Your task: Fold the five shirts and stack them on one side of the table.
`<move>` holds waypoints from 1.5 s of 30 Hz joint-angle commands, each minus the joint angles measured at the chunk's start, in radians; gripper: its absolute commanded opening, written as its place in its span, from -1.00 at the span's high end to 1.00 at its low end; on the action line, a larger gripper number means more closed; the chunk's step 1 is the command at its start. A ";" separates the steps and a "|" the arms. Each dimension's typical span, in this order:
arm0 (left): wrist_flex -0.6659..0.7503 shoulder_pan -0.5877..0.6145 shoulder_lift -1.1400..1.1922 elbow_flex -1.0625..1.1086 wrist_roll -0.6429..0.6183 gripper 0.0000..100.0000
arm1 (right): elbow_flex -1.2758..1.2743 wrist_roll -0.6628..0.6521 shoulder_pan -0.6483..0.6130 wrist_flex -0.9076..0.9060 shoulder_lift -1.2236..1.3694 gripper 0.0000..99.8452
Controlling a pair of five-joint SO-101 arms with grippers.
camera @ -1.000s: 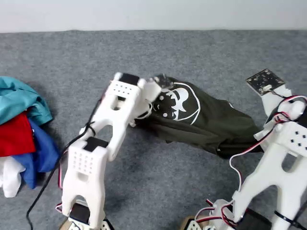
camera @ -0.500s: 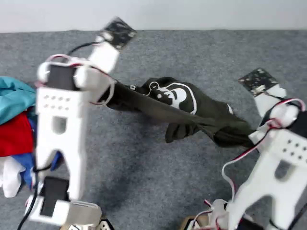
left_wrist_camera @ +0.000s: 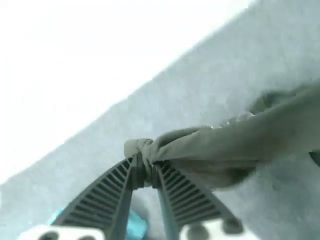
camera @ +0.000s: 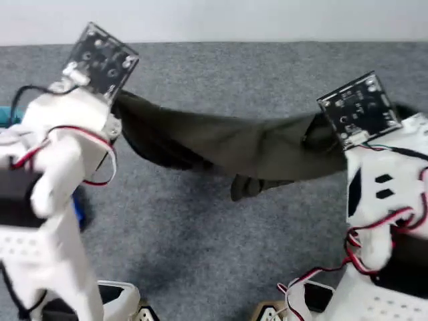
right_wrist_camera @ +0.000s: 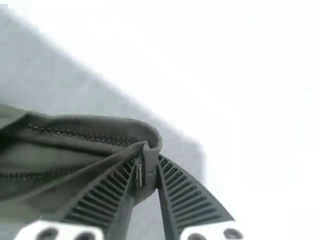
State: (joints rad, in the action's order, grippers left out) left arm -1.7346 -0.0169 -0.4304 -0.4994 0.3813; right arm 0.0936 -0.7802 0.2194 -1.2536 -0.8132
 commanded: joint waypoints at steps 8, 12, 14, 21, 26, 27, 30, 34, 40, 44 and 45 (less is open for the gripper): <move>-0.009 0.009 -0.034 -0.199 0.213 0.99 | 0.086 0.006 -0.002 0.410 -0.021 0.98; 0.015 0.011 -0.032 -0.268 0.307 0.99 | 0.086 -0.037 -0.002 0.544 -0.022 0.98; 0.026 0.028 -0.034 -0.306 0.361 0.99 | 0.101 -0.061 -0.002 0.590 -0.022 0.98; 0.074 0.130 -0.041 -0.476 0.491 0.99 | 0.215 -0.109 -0.002 0.595 -0.024 0.98; 0.084 0.184 -0.043 -0.598 0.511 0.99 | 0.245 -0.127 0.033 0.595 -0.042 0.98; 0.081 0.190 -0.043 -0.616 0.511 0.99 | 0.245 -0.124 0.053 0.595 -0.054 0.98; 0.081 0.212 -0.043 -0.665 0.511 0.99 | 0.245 -0.126 0.076 0.595 -0.088 0.98; 0.078 0.233 -0.043 -0.707 0.511 0.99 | 0.245 -0.129 0.079 0.595 -0.117 0.98; -0.020 0.232 -0.044 -0.691 0.526 0.99 | 0.244 -0.150 0.079 0.513 -0.124 0.98; -0.020 0.232 -0.044 -0.598 0.526 0.99 | 0.241 -0.158 0.074 0.337 -0.114 0.98; -0.020 0.233 -0.044 -0.567 0.526 0.99 | 0.238 -0.157 0.074 0.298 -0.113 0.98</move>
State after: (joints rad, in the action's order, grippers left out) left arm -1.7346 0.2087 -0.4795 -1.1331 0.8953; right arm 0.3084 -0.9260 0.2839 -0.8638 -0.9360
